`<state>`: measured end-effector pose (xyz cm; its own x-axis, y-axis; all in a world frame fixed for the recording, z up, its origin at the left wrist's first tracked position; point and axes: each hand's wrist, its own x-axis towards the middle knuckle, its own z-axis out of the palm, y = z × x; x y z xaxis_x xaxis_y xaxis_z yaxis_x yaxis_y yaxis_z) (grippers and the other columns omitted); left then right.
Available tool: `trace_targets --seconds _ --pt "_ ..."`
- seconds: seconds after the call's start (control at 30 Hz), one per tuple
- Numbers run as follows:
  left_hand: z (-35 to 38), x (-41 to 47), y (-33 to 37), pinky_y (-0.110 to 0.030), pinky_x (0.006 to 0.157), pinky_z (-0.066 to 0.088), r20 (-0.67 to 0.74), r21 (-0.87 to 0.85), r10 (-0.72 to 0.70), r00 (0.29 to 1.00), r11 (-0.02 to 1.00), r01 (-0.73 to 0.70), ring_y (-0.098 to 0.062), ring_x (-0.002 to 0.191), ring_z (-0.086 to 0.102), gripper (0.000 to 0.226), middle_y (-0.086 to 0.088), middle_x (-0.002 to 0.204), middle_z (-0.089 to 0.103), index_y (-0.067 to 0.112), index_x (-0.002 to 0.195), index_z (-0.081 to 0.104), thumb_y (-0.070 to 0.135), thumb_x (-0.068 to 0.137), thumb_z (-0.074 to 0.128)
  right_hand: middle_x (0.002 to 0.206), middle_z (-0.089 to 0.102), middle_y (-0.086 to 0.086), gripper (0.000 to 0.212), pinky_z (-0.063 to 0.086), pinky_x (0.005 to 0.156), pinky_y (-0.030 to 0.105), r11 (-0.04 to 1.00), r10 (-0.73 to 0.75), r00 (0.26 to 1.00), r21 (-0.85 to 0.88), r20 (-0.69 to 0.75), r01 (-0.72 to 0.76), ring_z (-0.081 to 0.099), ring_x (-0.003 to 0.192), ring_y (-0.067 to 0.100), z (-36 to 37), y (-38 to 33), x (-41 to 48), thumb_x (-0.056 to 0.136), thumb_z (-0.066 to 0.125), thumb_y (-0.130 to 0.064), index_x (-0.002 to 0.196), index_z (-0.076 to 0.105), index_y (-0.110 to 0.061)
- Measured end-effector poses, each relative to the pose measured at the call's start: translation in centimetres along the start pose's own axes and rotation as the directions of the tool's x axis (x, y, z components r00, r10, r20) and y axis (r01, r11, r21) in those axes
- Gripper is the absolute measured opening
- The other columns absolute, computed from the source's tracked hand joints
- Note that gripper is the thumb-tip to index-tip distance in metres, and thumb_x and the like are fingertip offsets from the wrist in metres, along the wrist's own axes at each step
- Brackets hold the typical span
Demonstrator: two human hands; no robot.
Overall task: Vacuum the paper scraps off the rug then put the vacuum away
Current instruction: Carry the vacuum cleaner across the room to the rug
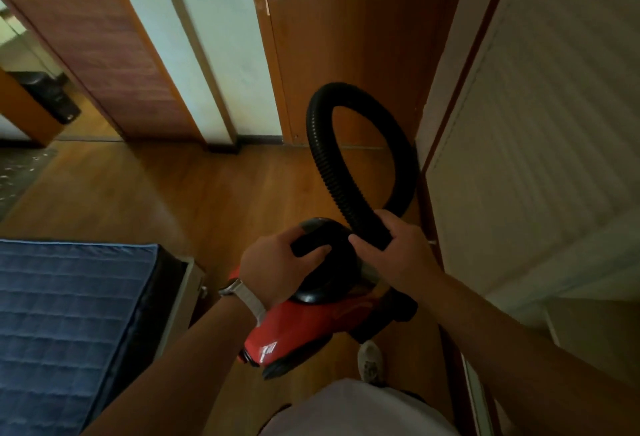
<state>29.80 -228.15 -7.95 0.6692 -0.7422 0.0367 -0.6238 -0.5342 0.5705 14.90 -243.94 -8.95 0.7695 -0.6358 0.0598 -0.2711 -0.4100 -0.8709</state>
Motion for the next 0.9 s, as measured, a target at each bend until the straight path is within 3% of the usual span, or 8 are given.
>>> trace_targets --seconds 0.1,0.33,0.47,0.63,0.9 --pt "0.6 4.7 0.9 -0.04 0.059 0.055 -0.079 0.023 -0.048 0.996 0.998 0.05 -0.011 0.066 0.065 0.065 0.008 0.076 0.07 0.036 0.113 0.066 0.08 0.071 0.043 0.084 0.069 -0.001 0.029 0.059 0.068 0.043 0.999 -0.029 0.999 0.028 0.019 0.029 0.066 0.077 0.01 -1.7 0.8 5.4 0.085 0.074 -0.04 0.102 0.067 -0.017" --pt "-1.3 12.6 0.3 -0.036 0.054 0.054 -0.157 -0.006 -0.18 0.971 0.983 0.181 -0.009 0.059 0.062 0.04 0.009 0.066 0.065 0.033 0.097 0.069 0.067 0.077 0.061 0.08 0.068 -0.002 0.028 0.059 0.066 0.045 0.996 -0.09 0.984 0.026 0.157 0.087 0.067 0.073 0.012 -2.1 0.2 15.1 0.083 0.069 -0.049 0.099 0.065 -0.027" --pt "-2.3 17.2 -2.7 -0.037 0.053 0.056 -0.154 -0.01 -0.194 0.969 0.981 0.195 -0.007 0.058 0.063 0.051 0.01 0.067 0.066 0.035 0.099 0.069 0.075 0.074 0.052 0.082 0.068 -0.004 0.021 0.059 0.066 0.035 0.994 -0.112 0.973 0.036 0.204 0.107 0.067 0.075 0.01 0.0 -0.1 20.7 0.087 0.074 -0.036 0.101 0.066 -0.023" --pt "-3.2 22.7 -8.3 -0.038 0.052 0.055 -0.174 -0.014 -0.207 0.963 0.978 0.208 -0.007 0.058 0.062 0.061 0.009 0.066 0.066 0.034 0.098 0.069 0.081 0.07 0.042 0.076 0.063 -0.007 0.02 0.049 0.057 0.016 0.994 -0.099 0.956 -0.021 0.275 0.109 0.063 0.069 0.006 4.7 -1.9 28.6 0.089 0.072 -0.034 0.104 0.065 -0.023" --pt "-9.8 33.2 -17.6 -0.032 0.051 0.051 -0.132 -0.018 -0.248 0.96 0.969 0.248 -0.008 0.057 0.06 0.037 0.008 0.064 0.062 0.031 0.096 0.069 0.064 0.08 0.064 0.07 0.059 -0.008 0.016 0.042 0.051 0.014 0.994 -0.066 0.957 -0.068 0.281 0.088 0.059 0.061 0.003 13.9 -6.5 41.3 0.089 0.072 -0.034 0.097 0.064 -0.022"
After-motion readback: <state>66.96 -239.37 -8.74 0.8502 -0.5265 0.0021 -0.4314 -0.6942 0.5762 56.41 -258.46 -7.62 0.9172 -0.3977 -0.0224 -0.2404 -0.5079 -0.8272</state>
